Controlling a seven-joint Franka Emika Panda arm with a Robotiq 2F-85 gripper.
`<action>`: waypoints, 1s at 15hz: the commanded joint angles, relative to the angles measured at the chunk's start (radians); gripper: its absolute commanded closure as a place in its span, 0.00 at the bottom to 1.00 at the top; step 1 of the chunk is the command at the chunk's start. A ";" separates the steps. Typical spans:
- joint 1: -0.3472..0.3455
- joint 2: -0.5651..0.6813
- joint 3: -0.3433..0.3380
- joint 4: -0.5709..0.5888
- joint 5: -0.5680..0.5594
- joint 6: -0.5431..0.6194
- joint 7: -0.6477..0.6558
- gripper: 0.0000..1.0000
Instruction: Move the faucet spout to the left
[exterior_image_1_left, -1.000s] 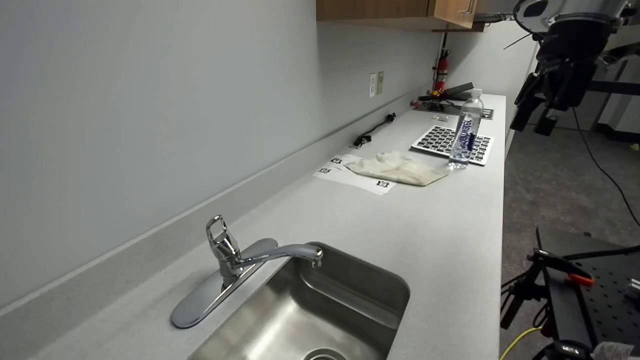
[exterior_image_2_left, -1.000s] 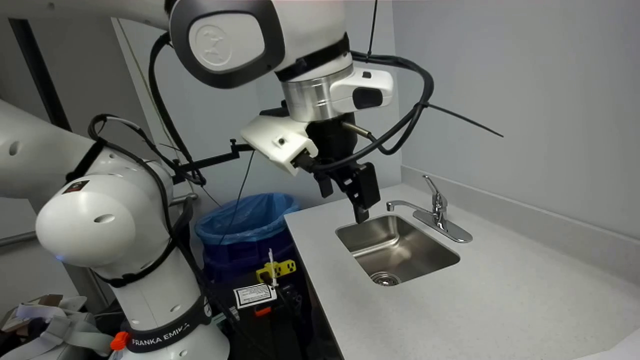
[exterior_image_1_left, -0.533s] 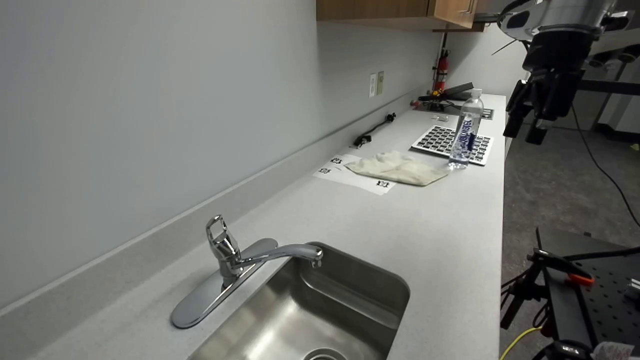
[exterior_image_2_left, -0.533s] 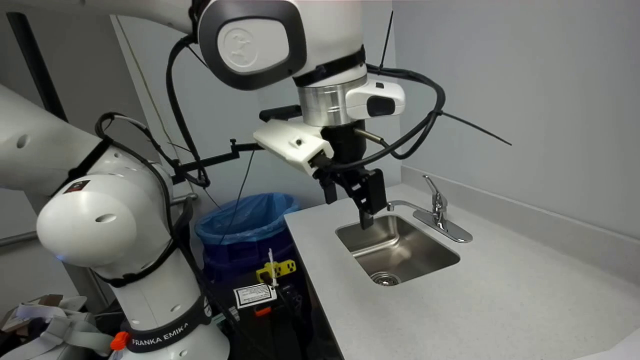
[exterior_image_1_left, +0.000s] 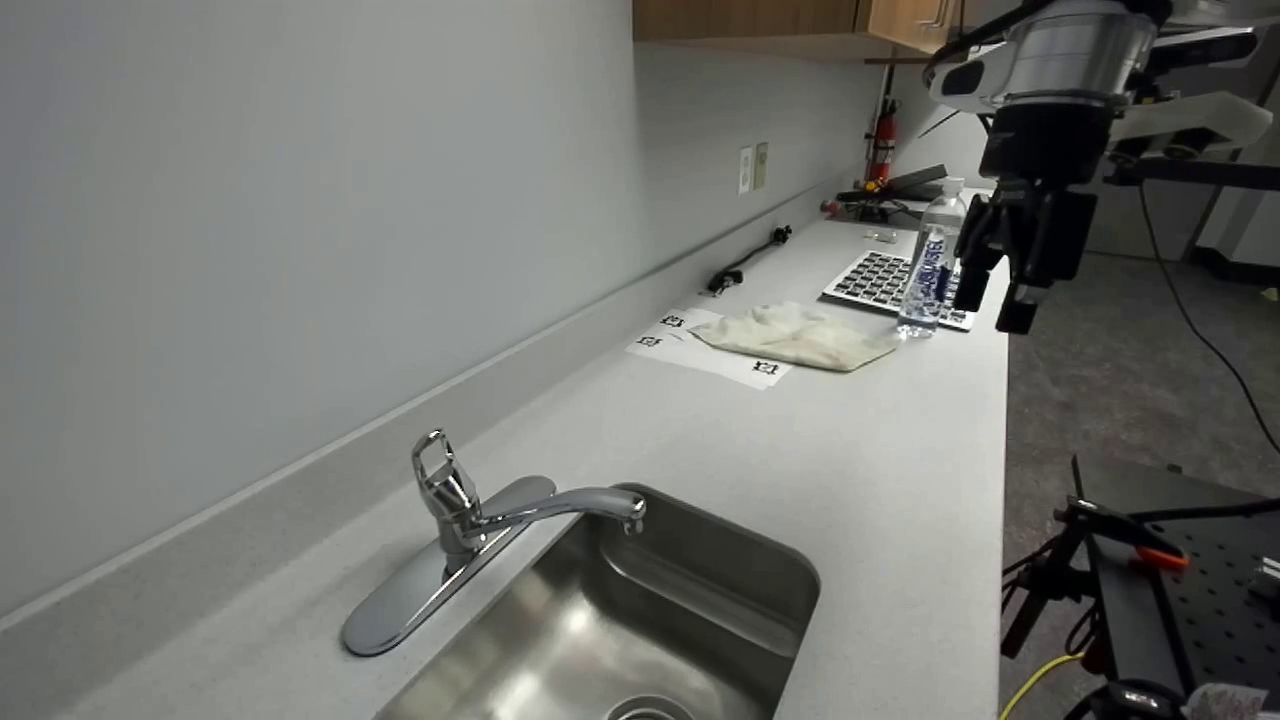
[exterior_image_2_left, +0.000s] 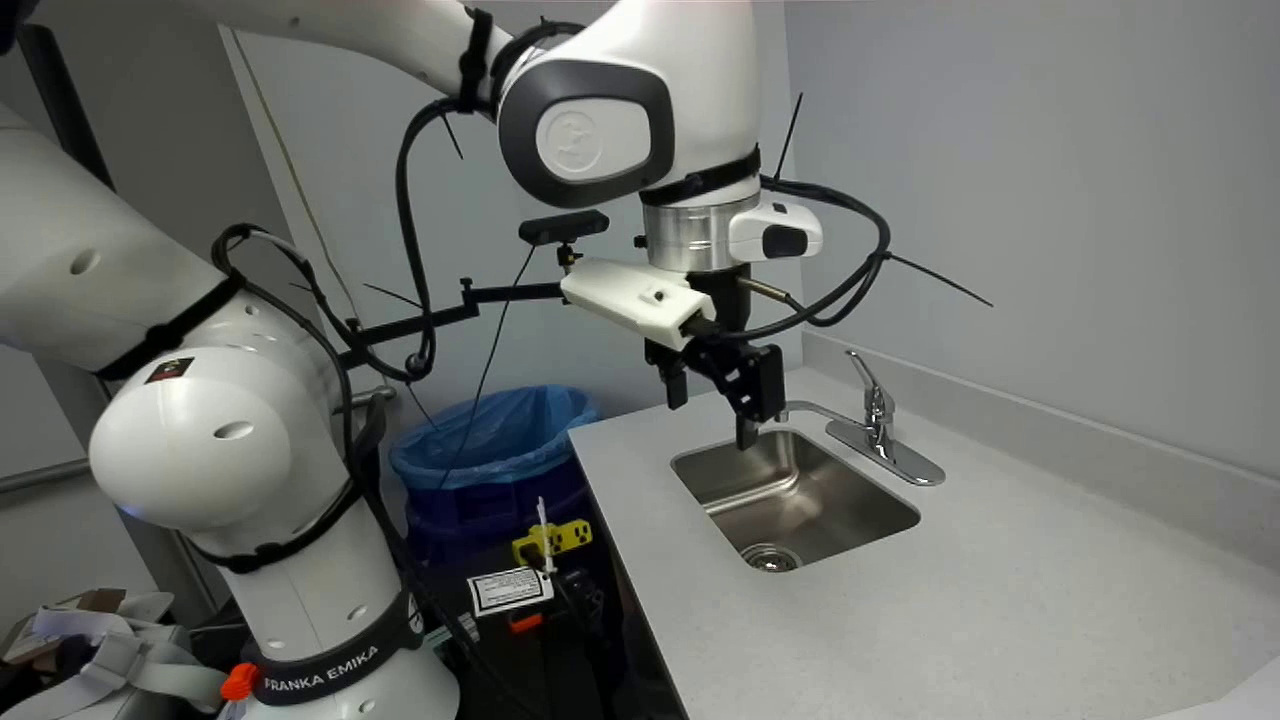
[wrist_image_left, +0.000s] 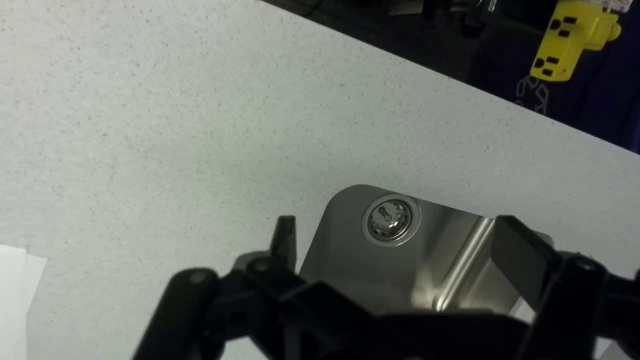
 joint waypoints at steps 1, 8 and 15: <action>0.030 0.103 0.031 0.065 0.053 0.065 -0.031 0.00; 0.026 0.141 0.077 0.105 0.086 0.066 -0.022 0.00; 0.026 0.152 0.078 0.113 0.087 0.066 -0.024 0.00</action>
